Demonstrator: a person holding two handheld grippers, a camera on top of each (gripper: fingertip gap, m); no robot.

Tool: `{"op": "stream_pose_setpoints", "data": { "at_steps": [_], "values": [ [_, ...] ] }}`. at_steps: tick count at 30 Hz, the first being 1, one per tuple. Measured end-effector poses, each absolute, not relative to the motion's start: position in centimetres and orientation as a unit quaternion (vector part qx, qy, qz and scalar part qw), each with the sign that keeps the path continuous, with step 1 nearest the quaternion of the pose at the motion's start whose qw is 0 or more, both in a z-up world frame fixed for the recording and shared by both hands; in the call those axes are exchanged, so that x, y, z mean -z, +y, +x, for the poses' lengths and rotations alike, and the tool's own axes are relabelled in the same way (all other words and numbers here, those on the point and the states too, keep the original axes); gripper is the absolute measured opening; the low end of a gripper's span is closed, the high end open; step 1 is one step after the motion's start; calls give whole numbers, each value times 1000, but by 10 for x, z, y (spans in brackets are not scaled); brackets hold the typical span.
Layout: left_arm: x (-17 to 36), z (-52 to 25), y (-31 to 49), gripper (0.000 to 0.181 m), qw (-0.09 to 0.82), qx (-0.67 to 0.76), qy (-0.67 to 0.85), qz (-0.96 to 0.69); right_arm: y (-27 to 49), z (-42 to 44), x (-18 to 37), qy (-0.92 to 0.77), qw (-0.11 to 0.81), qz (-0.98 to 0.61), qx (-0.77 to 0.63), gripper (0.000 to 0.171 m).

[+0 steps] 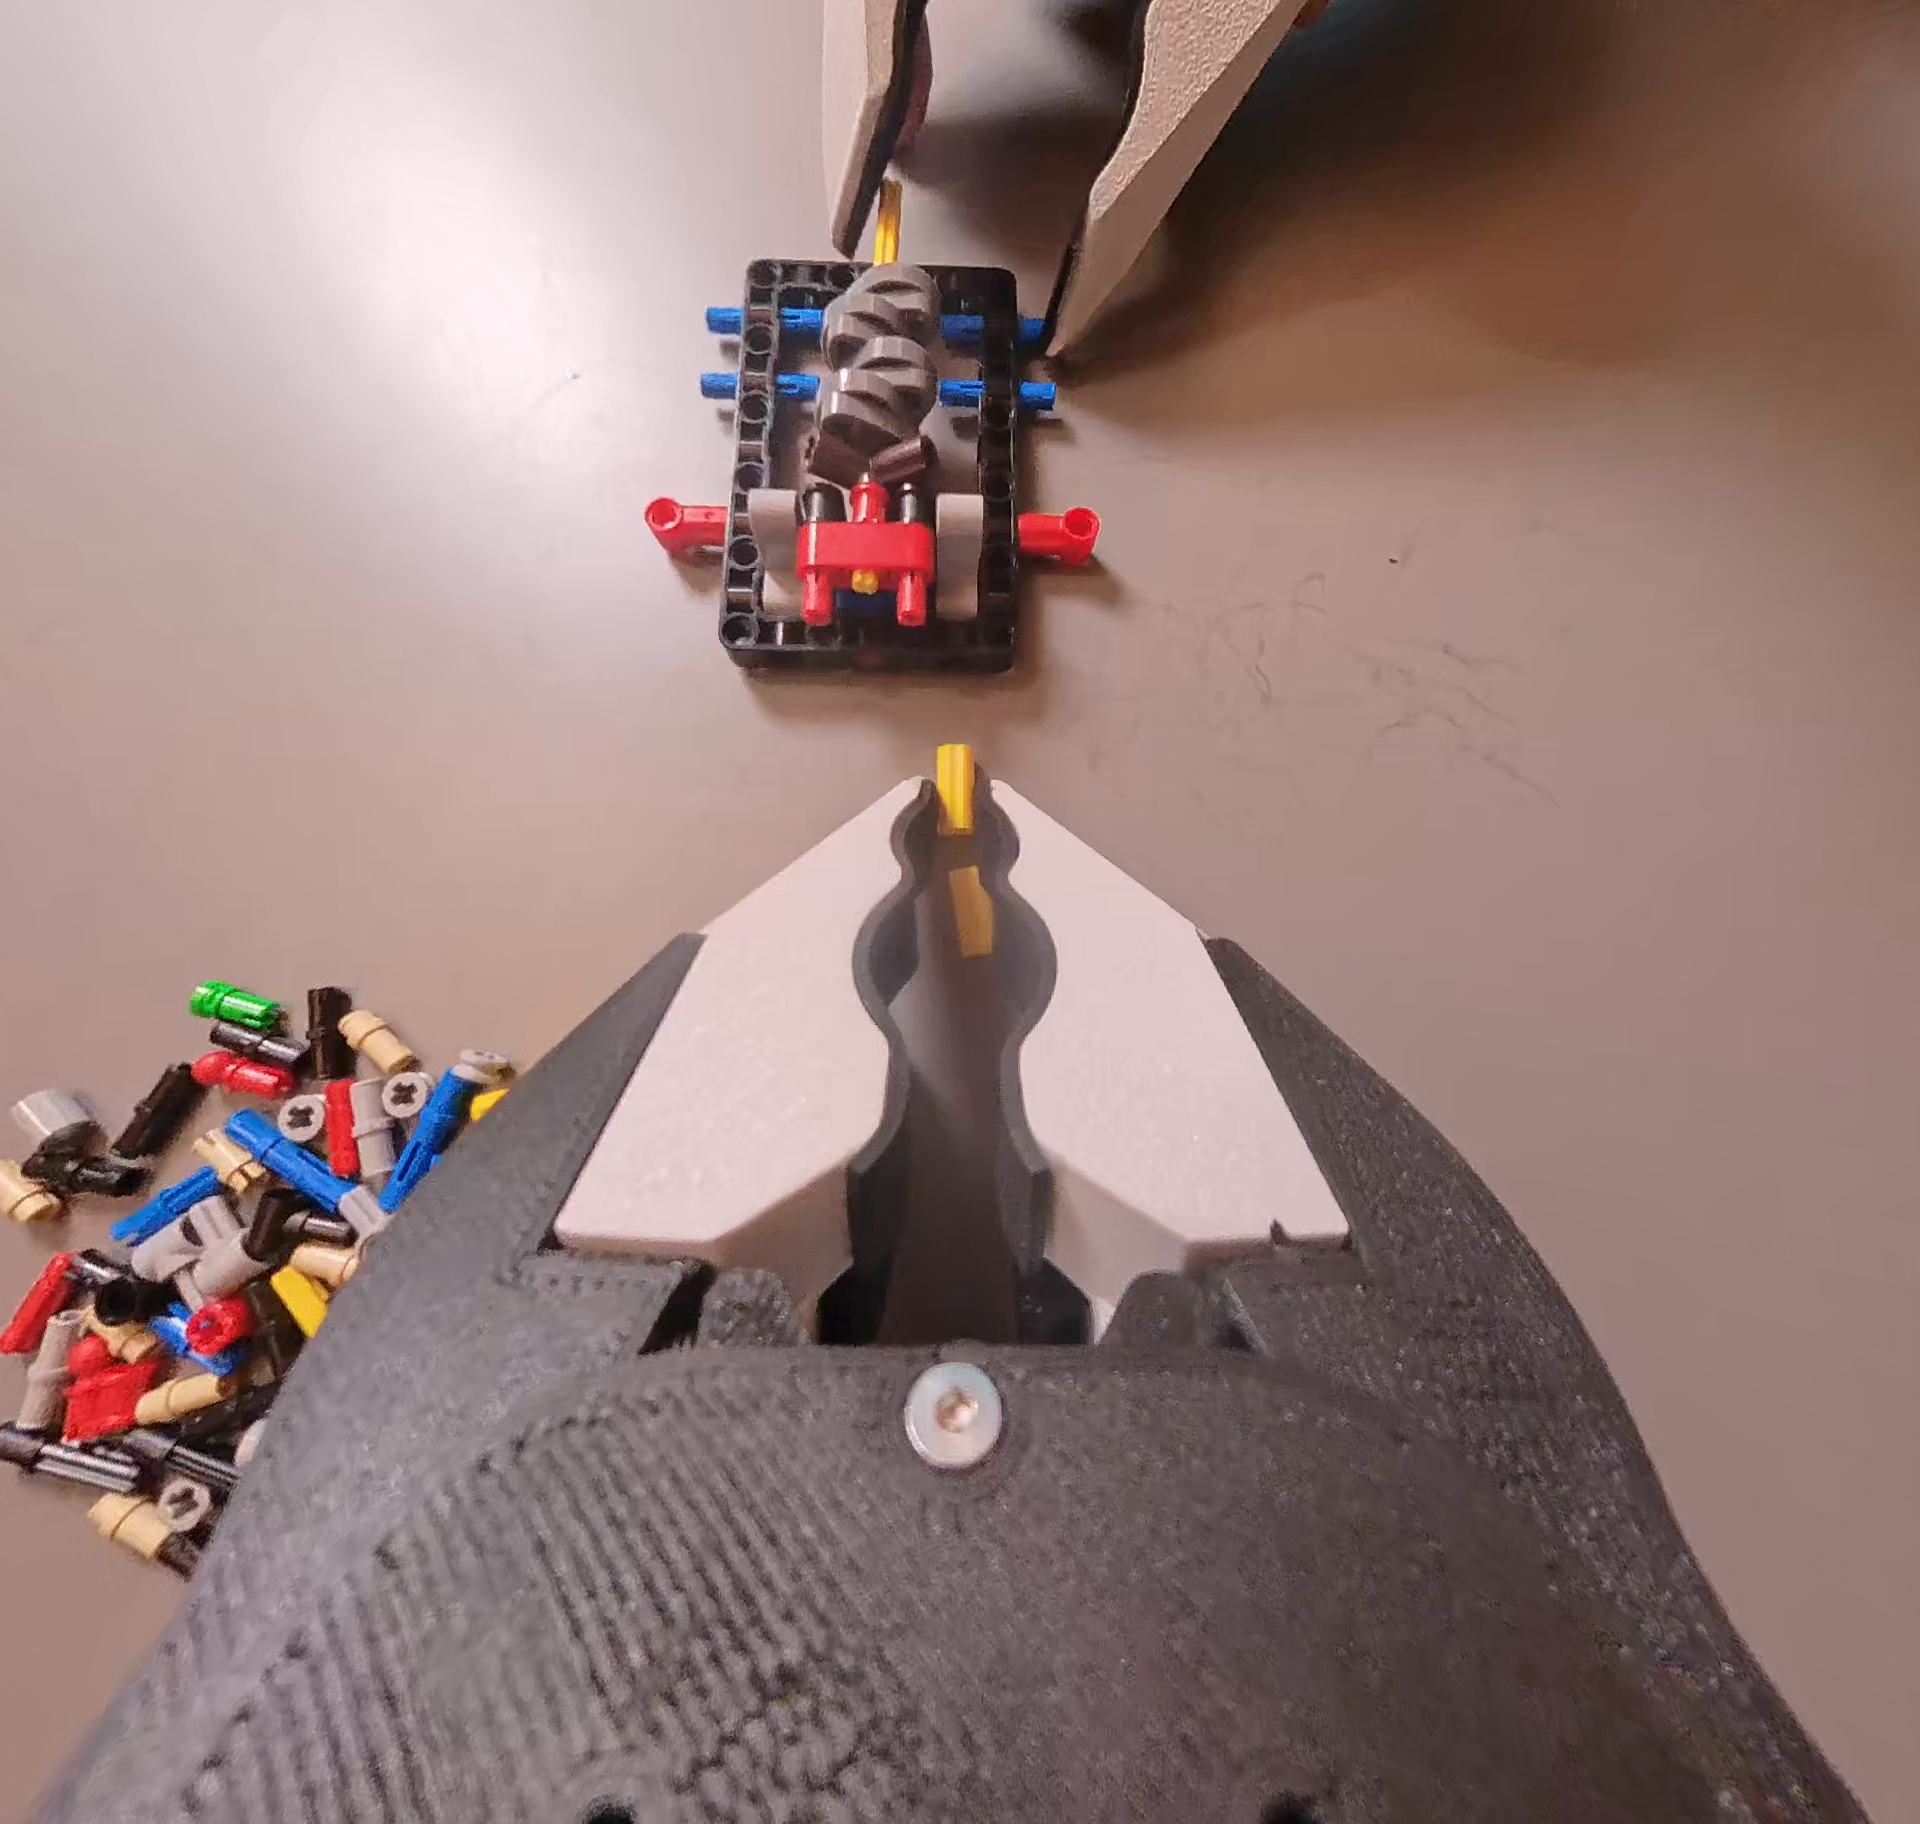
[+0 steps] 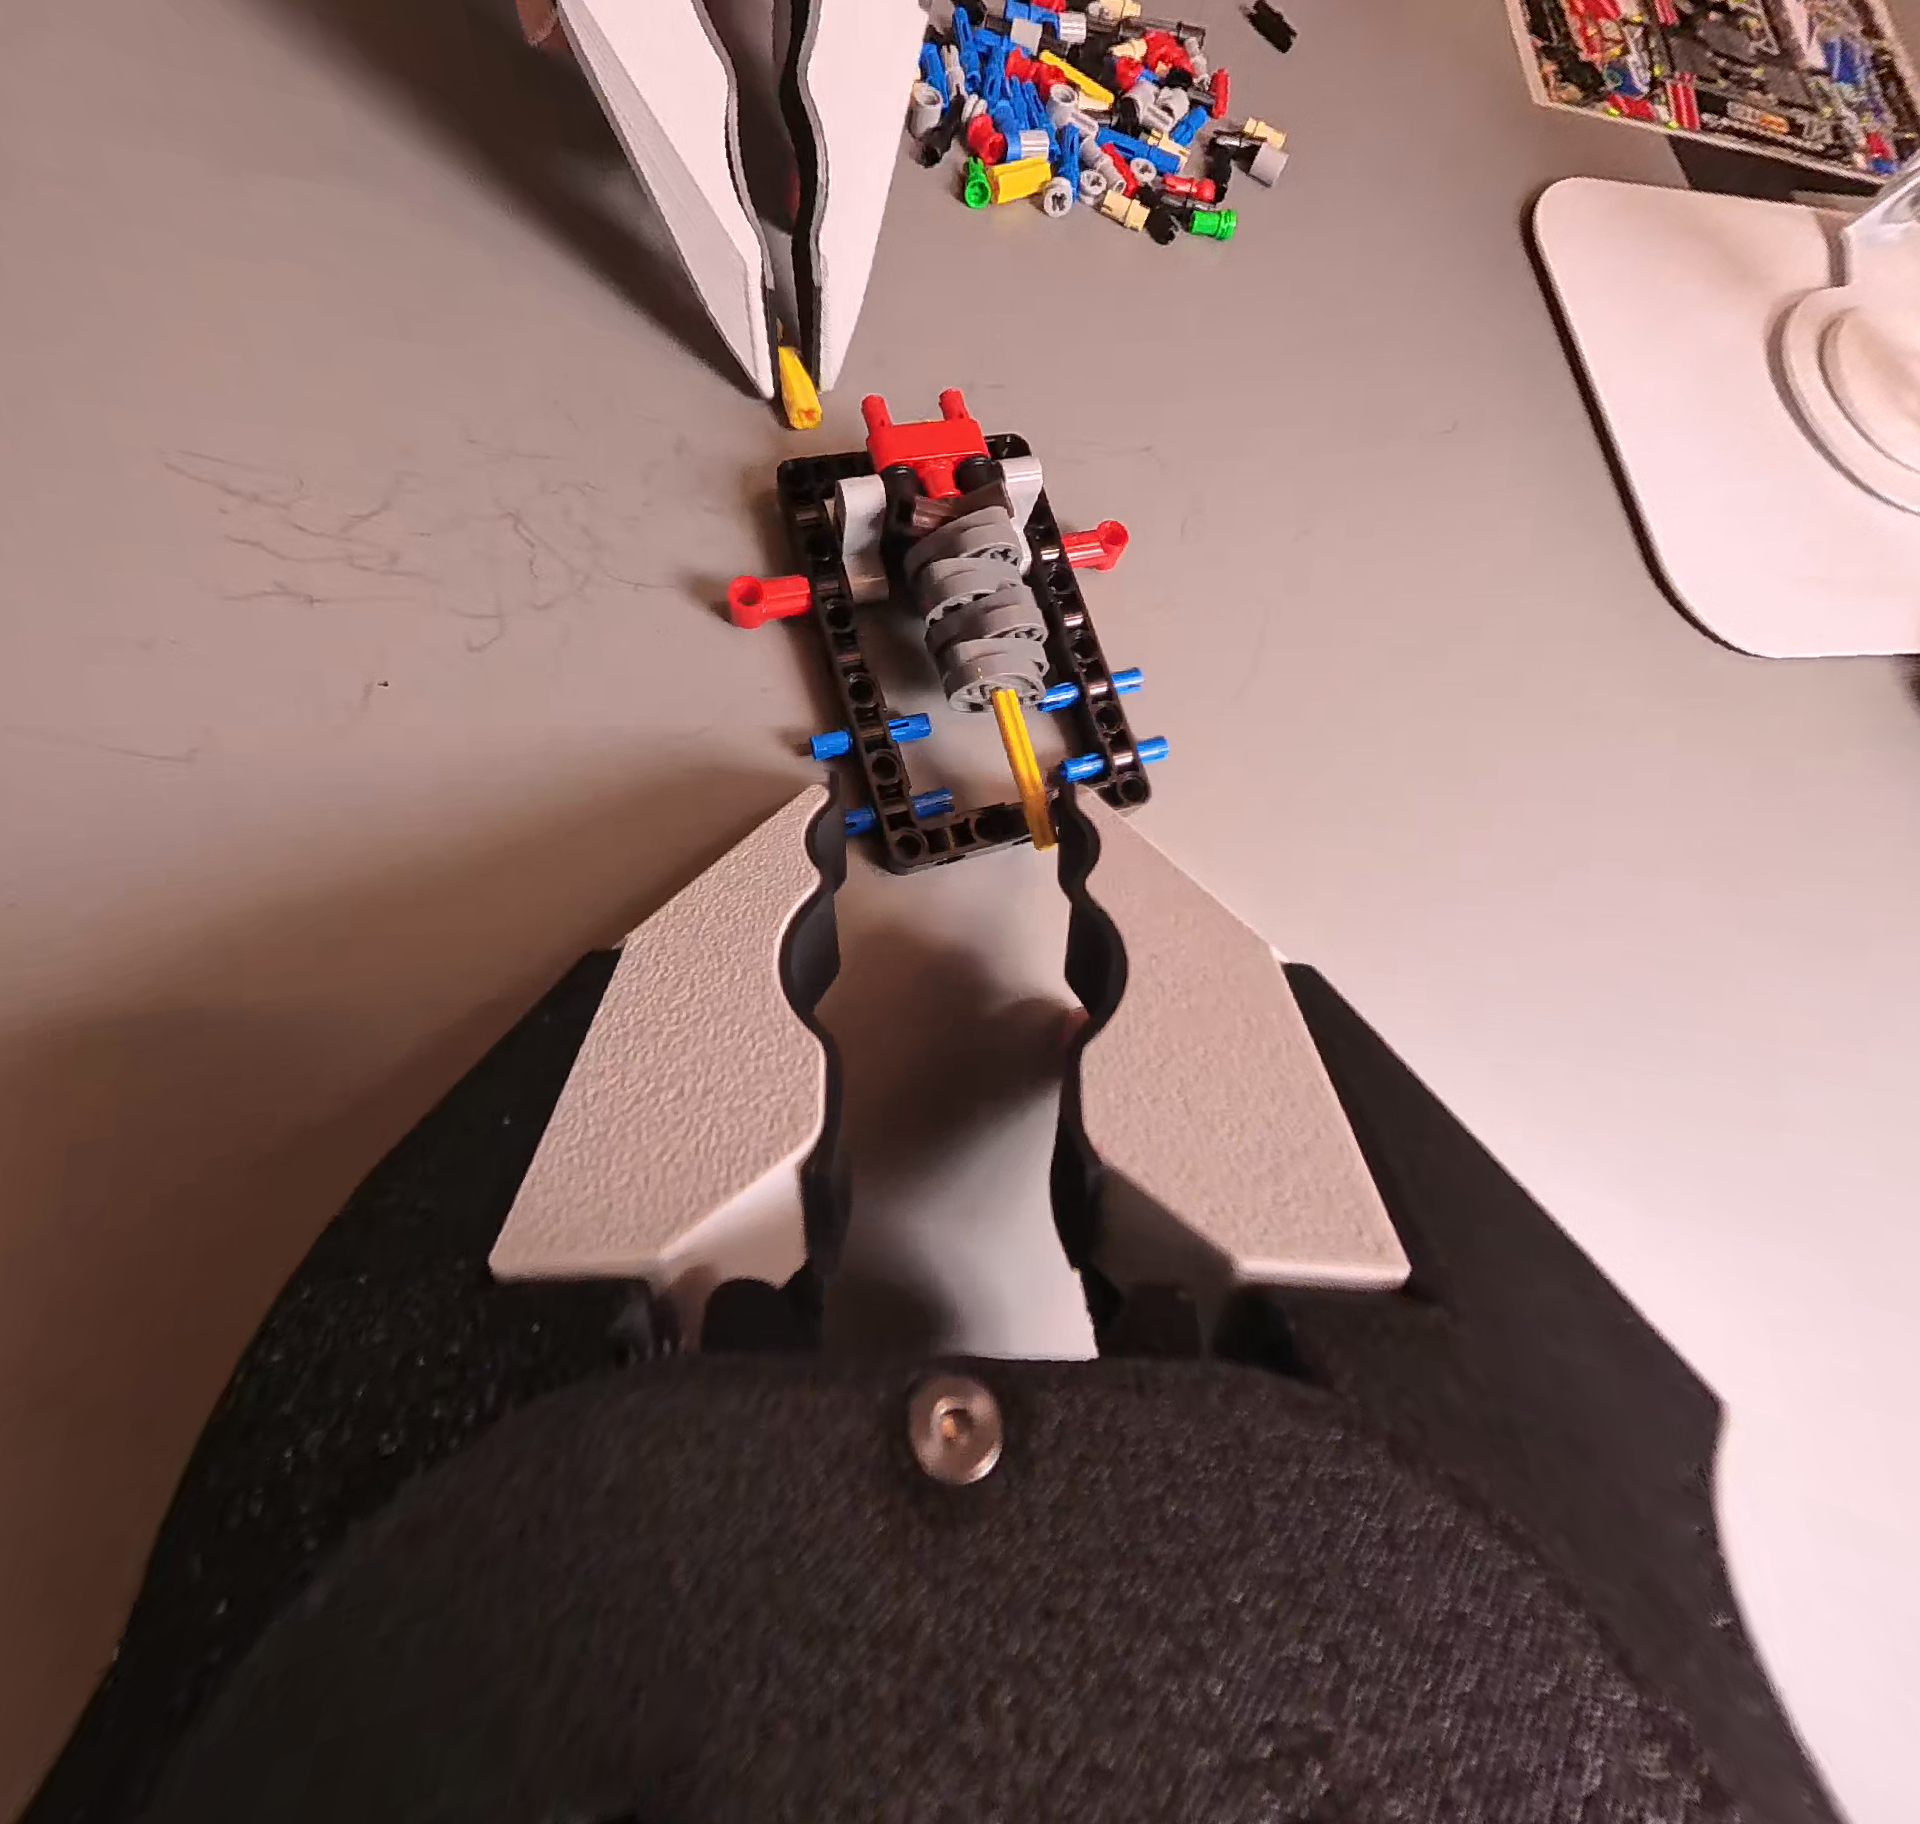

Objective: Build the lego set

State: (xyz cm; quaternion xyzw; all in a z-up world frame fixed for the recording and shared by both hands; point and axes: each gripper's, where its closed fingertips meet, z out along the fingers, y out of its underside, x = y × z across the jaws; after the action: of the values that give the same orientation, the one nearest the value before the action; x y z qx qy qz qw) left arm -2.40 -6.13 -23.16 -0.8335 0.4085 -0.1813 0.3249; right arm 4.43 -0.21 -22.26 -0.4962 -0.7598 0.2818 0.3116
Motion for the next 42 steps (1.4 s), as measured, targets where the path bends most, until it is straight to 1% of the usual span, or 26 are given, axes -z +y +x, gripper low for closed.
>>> {"op": "stream_pose_setpoints", "data": {
  "at_steps": [2, 6, 9, 12, 13, 17, 42],
  "values": [
    [230, -23, -59, 9, 331, 179, 406, -833, -2, 45, 222, -758, 312, -497, -284, 33],
    [216, -19, -49, 39, 362, 185, 390, -826, -3, 47, 222, -763, 310, -497, -276, 32],
    [219, -12, -41, 60, 362, 167, 403, -824, -4, 47, 222, -763, 307, -497, -275, 32],
    [230, -4, -37, 69, 346, 157, 417, -826, -5, 47, 222, -759, 304, -502, -283, 32],
    [231, -2, -35, 69, 345, 156, 419, -825, -5, 47, 222, -757, 304, -504, -284, 32],
    [231, 1, -32, 59, 345, 157, 422, -823, -7, 49, 222, -757, 305, -503, -285, 33],
    [230, 4, -39, 59, 351, 185, 444, -803, -20, 53, 221, -766, 299, -491, -287, 34]
  ]
}}
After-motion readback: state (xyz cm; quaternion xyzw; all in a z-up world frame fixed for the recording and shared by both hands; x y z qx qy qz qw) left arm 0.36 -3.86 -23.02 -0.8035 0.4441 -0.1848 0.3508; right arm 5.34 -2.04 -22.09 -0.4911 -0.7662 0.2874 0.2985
